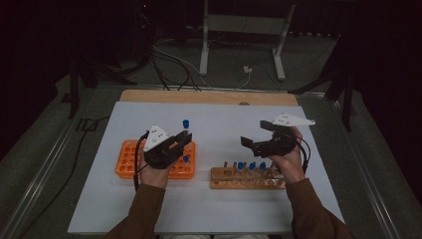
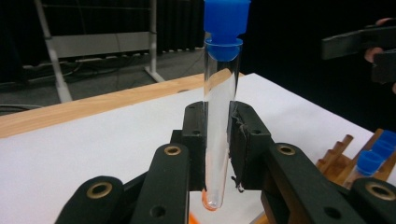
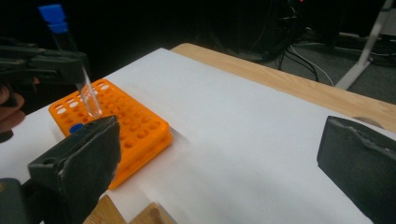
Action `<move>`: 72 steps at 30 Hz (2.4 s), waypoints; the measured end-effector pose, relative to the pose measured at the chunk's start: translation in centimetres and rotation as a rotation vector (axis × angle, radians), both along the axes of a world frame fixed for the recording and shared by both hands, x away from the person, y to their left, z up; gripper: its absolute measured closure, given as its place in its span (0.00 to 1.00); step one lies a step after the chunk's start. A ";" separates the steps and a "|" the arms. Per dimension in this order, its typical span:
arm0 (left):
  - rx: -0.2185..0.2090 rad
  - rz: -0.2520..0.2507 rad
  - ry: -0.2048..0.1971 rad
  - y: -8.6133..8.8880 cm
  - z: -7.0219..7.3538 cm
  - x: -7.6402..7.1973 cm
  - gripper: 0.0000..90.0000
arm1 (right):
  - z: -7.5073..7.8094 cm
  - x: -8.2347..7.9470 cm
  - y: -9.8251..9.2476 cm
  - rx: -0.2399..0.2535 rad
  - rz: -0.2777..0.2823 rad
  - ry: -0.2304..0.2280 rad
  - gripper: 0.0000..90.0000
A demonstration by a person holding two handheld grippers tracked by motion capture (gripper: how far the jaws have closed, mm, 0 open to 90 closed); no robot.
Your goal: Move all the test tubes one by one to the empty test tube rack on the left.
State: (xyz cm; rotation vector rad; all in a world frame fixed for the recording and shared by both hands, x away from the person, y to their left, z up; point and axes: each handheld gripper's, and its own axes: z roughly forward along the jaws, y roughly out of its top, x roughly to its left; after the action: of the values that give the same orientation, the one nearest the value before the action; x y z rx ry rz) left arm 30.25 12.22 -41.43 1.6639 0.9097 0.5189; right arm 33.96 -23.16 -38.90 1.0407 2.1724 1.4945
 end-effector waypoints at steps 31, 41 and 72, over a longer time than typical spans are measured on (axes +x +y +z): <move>0.022 -0.003 0.007 3.3 -3.7 -1.8 0.87 | -2.1 -1.9 -5.3 0.013 -0.115 -0.003 0.00; 0.021 -0.022 0.023 3.1 -4.5 -2.0 0.87 | -2.1 -2.6 -6.2 0.046 -0.127 -0.010 0.00; 0.213 -0.091 0.186 1.5 -8.1 -1.7 0.87 | -2.5 -3.2 -6.8 0.061 -0.129 -0.006 0.00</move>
State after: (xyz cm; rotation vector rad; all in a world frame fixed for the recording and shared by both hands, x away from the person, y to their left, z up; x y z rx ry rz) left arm 28.54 13.77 -49.55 1.9632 0.9329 0.4152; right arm 30.75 -29.93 -41.37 1.1705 2.0256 1.5117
